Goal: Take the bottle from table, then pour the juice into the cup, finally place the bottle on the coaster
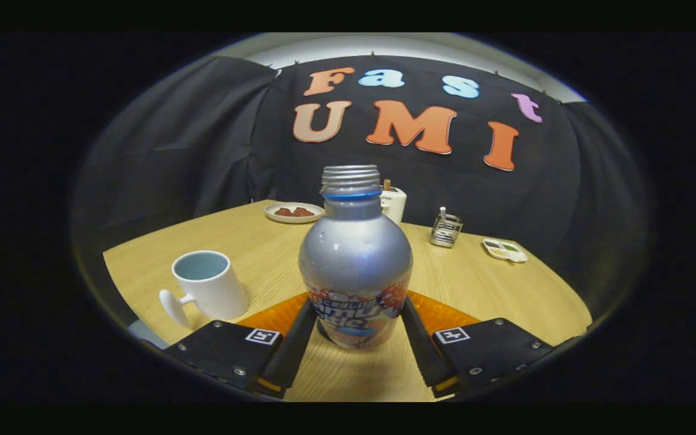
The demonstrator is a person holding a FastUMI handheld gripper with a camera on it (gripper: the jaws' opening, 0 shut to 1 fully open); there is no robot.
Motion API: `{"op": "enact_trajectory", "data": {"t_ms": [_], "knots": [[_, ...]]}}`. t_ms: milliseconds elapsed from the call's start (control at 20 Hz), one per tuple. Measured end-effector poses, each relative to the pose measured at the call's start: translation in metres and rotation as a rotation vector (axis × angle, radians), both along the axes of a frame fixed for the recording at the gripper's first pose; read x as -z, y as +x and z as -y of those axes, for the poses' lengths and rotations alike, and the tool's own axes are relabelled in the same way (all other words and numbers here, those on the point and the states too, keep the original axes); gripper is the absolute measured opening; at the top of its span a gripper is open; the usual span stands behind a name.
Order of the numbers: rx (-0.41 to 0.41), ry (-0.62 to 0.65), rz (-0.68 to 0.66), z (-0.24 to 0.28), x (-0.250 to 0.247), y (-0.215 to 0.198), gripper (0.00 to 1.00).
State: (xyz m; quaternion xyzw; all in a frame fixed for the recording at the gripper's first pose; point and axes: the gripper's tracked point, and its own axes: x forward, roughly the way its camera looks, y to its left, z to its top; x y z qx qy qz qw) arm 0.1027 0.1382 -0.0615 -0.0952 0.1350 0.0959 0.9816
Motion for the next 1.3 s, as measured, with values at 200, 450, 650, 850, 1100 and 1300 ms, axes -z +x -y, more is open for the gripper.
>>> {"op": "enact_trajectory", "data": {"t_ms": [200, 450, 650, 850, 1100, 1300], "knots": [[0.032, 0.094, -0.039, 0.010, 0.011, 0.015, 0.78], [0.055, 0.145, -0.079, 0.016, 0.029, 0.029, 0.78], [0.040, 0.138, -0.075, 0.009, 0.032, 0.035, 0.78], [0.023, 0.116, -0.056, 0.005, 0.033, 0.037, 0.79], [0.021, 0.087, -0.088, 0.005, 0.045, 0.031, 0.90], [0.025, 0.107, -0.053, 0.008, 0.027, 0.023, 0.97]]}}
